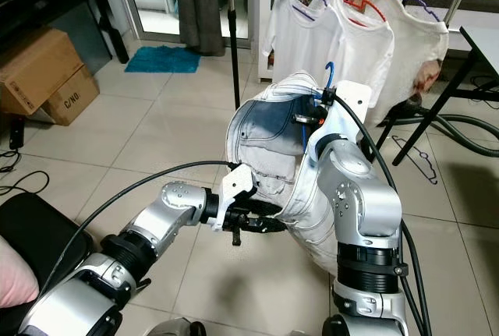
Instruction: Hang hanger
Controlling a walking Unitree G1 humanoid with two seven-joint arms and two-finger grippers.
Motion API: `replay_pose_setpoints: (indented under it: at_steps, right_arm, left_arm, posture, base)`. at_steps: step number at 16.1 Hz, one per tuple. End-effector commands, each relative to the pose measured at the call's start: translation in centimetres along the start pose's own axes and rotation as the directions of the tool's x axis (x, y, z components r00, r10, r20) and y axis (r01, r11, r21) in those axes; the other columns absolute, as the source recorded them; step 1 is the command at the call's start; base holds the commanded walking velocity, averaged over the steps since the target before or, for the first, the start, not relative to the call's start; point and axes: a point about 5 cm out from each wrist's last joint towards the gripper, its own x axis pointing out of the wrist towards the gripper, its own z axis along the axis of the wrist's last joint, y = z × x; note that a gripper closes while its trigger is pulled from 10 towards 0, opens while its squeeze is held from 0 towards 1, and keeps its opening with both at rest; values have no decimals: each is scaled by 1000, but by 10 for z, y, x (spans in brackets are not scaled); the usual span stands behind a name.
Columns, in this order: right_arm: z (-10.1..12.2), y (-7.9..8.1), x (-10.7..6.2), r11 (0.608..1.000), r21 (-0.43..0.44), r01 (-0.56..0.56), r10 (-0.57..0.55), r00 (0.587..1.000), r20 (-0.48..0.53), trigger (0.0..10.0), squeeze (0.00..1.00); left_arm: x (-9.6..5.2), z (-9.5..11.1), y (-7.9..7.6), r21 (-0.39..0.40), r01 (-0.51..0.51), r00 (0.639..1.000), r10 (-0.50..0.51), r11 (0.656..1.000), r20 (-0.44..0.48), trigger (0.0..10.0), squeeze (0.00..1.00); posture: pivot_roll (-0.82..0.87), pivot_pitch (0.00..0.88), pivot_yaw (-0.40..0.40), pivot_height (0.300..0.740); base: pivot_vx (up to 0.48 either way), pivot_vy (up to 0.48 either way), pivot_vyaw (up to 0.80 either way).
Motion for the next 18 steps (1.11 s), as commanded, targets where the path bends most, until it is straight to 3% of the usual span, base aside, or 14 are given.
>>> replay_pose_setpoints:
  at_steps: [1, 7, 9, 12, 18]
  right_arm:
    - [22, 10, -1, 999, -3, -48, 48, 995, 88, 10000, 0]
    - [22, 11, -1, 998, -11, -59, 60, 994, 87, 10000, 0]
    - [20, 12, -2, 997, -46, -63, 67, 994, 82, 10000, 0]
    - [10, 7, -3, 988, -145, -52, 60, 997, 52, 10000, 0]
    - [2, 5, -2, 977, -202, -61, 69, 997, 30, 10000, 0]
  left_arm:
    - [-1, 3, 4, 30, -20, 1000, 20, 999, -13, 0, 0]
    - [-3, 4, 9, 47, -65, 998, 66, 997, -14, 0, 0]
    - [-4, 8, 10, 55, -69, 997, 69, 996, 17, 0, 0]
    - [-12, 28, 8, 64, -10, 990, 0, 998, 144, 0, 0]
    - [-33, 42, 12, 67, -18, 976, 2, 998, 220, 0, 0]
  posture:
    - [-100, 0, 67, 740]
    - [-100, 0, 67, 740]
    - [-102, 0, 68, 740]
    - [-100, 0, 67, 740]
    - [-97, 0, 67, 740]
  base:
    - [0, 0, 0]
    - [0, 0, 0]
    - [0, 0, 0]
    - [0, 0, 0]
    - [0, 0, 0]
